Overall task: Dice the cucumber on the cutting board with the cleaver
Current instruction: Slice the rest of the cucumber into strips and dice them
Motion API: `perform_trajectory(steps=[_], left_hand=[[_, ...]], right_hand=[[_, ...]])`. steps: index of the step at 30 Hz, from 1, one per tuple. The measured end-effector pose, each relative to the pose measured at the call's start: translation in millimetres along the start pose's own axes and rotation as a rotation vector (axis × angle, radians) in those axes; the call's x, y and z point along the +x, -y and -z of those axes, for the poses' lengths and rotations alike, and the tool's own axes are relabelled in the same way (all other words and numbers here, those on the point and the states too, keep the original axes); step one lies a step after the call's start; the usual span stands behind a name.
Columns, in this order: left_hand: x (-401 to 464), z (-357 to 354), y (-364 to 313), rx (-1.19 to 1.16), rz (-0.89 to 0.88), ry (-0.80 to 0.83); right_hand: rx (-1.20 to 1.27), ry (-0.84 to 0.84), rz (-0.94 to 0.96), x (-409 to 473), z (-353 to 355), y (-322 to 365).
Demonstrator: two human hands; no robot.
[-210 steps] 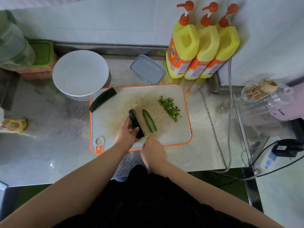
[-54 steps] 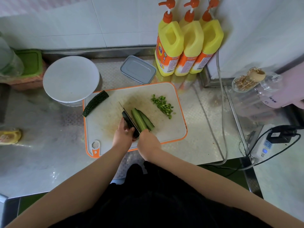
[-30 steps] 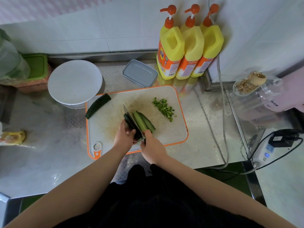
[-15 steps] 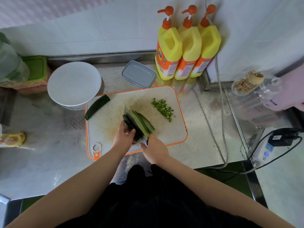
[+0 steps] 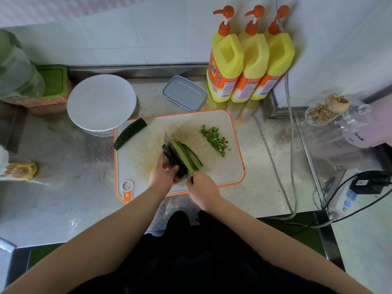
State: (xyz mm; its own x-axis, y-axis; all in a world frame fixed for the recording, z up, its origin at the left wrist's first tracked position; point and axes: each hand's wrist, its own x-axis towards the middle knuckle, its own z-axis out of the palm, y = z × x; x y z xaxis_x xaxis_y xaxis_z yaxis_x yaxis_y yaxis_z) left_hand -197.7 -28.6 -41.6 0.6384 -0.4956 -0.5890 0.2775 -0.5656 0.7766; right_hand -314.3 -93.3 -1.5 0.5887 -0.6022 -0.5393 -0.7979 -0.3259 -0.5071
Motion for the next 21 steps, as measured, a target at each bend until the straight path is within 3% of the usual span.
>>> perform_trajectory(steps=[21], left_hand=[[-0.4,-0.6,0.9,-0.018,0.003,-0.009]], right_hand=[[0.027,-0.087,0.077,-20.8,2.8,-11.9]])
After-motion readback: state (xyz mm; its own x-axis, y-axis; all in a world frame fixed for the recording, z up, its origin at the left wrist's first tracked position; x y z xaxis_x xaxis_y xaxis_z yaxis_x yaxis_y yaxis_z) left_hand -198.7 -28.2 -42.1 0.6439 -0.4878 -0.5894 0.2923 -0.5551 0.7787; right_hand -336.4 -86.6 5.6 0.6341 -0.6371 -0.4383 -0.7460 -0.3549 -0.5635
